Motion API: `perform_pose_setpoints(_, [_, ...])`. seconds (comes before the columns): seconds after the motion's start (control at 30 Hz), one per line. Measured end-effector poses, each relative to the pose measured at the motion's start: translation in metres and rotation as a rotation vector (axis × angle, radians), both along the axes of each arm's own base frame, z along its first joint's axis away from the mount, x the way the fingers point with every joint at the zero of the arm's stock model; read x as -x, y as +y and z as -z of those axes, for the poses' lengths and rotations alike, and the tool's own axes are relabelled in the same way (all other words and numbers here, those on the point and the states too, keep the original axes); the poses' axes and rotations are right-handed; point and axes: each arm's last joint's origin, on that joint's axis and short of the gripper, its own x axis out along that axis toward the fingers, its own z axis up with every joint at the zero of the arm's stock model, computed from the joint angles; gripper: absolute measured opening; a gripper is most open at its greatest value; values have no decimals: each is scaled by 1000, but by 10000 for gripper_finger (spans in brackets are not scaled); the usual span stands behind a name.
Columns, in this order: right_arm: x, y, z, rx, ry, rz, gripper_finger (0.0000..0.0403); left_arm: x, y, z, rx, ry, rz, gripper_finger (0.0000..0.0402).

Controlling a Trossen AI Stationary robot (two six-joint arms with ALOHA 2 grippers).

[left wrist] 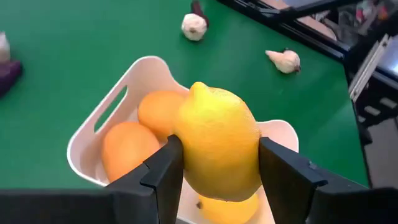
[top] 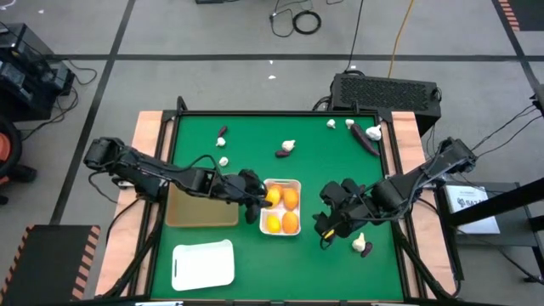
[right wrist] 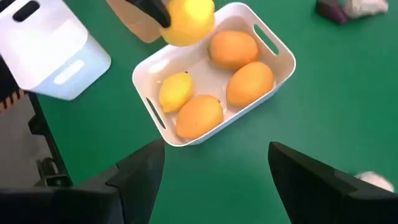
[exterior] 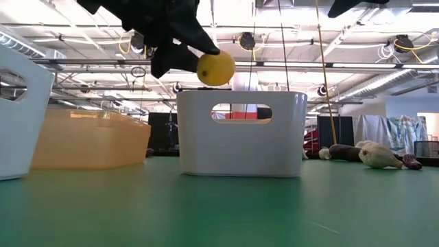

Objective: Sort produce into baskets
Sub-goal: Put the yellow lemon into the top white bin, then put the white garlic into the orange bin

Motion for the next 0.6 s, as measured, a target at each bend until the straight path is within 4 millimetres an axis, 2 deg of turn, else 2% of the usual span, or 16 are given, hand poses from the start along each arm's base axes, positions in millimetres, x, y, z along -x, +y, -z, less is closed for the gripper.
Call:
perform_pose_setpoints(0.33, [0,-1,0,-82,-24,124,276,-1,-7,-4,-116,-47,121,268])
perform_pose_setpoints(0.6, [-2,-4,-1,-80,-60,204,276,-1,-6,-14,-198,-115,165,275])
